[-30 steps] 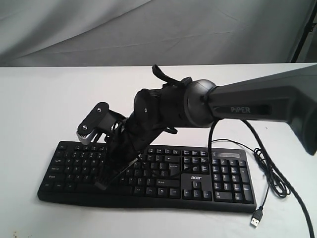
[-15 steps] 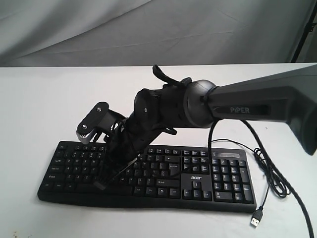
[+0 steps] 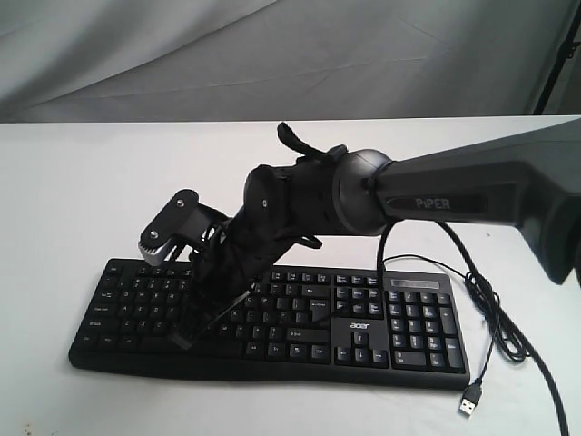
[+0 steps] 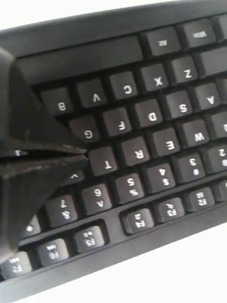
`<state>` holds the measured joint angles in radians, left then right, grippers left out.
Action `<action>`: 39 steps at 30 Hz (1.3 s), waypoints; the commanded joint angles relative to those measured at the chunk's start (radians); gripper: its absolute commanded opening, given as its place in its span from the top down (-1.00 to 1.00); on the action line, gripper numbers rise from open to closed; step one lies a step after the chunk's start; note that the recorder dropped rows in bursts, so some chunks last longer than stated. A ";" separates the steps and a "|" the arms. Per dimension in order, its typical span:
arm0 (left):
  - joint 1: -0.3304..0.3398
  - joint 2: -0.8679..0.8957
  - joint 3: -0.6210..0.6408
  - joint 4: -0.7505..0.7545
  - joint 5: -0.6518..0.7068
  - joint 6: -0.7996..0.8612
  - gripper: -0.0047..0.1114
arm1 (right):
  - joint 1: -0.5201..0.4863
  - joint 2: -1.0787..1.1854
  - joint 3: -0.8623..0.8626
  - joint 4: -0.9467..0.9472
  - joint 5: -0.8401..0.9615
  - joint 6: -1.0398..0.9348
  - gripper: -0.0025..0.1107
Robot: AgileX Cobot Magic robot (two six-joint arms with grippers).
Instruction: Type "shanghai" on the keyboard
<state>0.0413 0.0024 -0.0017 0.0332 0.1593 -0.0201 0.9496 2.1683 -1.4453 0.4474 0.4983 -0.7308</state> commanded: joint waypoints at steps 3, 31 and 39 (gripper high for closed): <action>-0.006 -0.002 0.002 0.000 -0.006 -0.003 0.92 | 0.041 0.011 -0.137 -0.027 0.021 -0.006 0.96; -0.006 -0.002 0.002 0.000 -0.006 -0.003 0.92 | 0.090 0.272 -0.510 -0.018 0.217 -0.005 0.96; -0.006 -0.002 0.002 0.000 -0.006 -0.003 0.92 | 0.090 0.273 -0.510 -0.019 0.227 -0.005 0.96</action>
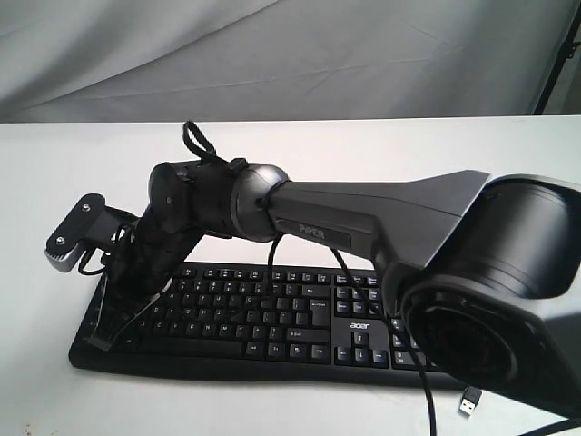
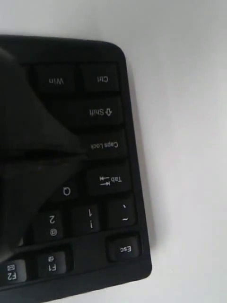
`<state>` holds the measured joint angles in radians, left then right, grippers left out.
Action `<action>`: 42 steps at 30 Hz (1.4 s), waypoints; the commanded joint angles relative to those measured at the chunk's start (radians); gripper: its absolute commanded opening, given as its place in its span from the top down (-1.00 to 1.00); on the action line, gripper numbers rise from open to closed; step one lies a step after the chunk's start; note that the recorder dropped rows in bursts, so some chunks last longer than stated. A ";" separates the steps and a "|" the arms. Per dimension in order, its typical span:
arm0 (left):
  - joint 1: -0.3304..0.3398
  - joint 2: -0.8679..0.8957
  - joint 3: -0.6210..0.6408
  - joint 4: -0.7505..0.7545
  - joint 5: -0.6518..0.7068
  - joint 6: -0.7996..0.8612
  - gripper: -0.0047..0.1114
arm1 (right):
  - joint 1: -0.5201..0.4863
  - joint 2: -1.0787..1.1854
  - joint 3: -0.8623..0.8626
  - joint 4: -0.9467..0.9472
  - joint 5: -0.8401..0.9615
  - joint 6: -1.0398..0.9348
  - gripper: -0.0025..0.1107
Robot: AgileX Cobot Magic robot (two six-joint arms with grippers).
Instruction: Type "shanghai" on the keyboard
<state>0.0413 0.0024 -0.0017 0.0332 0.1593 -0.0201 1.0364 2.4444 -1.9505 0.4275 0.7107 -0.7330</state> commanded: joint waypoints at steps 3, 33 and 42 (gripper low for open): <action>-0.006 -0.002 0.002 0.000 -0.006 -0.003 0.92 | 0.001 -0.029 -0.005 -0.016 0.028 0.003 0.96; -0.006 -0.002 0.002 0.000 -0.006 -0.003 0.92 | -0.119 -0.355 0.564 -0.070 -0.211 0.112 0.96; -0.006 -0.002 0.002 0.000 -0.006 -0.003 0.92 | -0.129 -0.355 0.587 -0.066 -0.232 0.114 0.96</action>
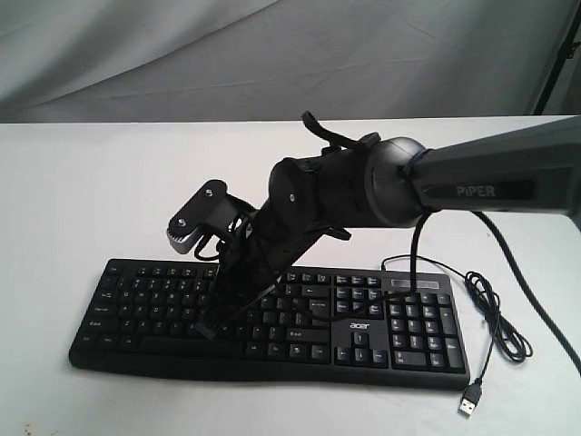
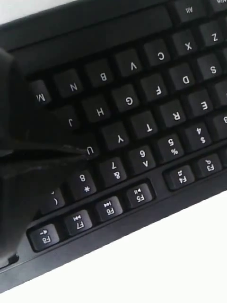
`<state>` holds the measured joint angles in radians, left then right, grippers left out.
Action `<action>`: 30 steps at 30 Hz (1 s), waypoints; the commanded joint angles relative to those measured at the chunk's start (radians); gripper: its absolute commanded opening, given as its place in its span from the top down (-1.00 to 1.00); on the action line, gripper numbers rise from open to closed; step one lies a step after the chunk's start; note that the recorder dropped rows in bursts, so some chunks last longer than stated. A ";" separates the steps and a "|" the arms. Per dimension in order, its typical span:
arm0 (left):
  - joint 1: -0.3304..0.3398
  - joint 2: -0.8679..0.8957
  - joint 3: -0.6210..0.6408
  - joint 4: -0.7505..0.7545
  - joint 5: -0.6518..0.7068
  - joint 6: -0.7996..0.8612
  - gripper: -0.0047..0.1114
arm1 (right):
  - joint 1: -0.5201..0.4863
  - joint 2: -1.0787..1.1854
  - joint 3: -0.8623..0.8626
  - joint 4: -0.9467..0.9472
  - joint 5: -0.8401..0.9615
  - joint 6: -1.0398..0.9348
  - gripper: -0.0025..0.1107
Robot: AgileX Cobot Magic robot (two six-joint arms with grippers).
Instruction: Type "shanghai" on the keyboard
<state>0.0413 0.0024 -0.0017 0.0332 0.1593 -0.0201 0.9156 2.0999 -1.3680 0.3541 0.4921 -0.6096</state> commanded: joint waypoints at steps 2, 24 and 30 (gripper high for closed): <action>-0.006 -0.002 0.002 0.000 -0.006 -0.003 0.92 | -0.009 -0.010 0.005 0.004 -0.014 -0.010 0.96; -0.006 -0.002 0.002 0.000 -0.006 -0.003 0.92 | -0.011 0.017 0.005 -0.064 -0.021 0.042 0.96; -0.006 -0.002 0.002 0.000 -0.006 -0.003 0.92 | -0.011 0.008 0.005 -0.064 -0.019 0.042 0.96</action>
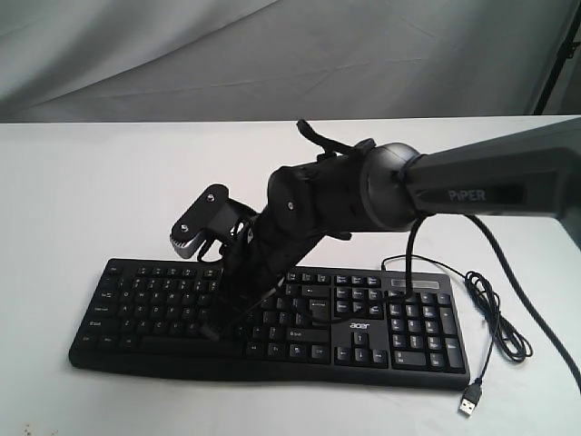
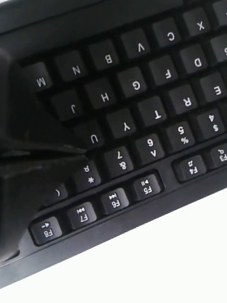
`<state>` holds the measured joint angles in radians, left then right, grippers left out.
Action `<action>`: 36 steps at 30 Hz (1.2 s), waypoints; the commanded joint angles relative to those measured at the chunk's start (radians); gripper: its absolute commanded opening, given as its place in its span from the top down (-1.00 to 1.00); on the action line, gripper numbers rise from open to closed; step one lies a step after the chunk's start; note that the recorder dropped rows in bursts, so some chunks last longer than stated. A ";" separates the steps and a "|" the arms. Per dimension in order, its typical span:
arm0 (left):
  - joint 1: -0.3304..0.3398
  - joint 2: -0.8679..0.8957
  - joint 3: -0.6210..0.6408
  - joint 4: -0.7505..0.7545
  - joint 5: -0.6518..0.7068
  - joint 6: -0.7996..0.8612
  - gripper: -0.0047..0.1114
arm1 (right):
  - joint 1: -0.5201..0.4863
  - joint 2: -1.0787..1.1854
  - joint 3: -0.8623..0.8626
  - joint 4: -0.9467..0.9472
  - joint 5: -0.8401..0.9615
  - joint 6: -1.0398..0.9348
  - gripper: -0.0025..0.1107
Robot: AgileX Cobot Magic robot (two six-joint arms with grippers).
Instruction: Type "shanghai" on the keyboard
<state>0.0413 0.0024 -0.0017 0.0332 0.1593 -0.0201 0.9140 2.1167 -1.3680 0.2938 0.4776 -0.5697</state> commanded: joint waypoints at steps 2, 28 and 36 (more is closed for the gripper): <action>-0.006 -0.002 0.002 0.000 -0.006 -0.003 0.92 | -0.009 -0.027 0.005 -0.010 -0.005 0.000 0.96; -0.006 -0.002 0.002 0.000 -0.006 -0.003 0.92 | -0.158 -0.636 0.015 -0.344 0.094 0.446 0.96; -0.006 -0.002 0.002 0.000 -0.006 -0.003 0.92 | -0.465 -0.979 0.233 -0.407 0.063 0.597 0.96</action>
<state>0.0413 0.0024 -0.0017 0.0332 0.1593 -0.0201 0.5590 1.2741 -1.2221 -0.0965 0.5779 0.0000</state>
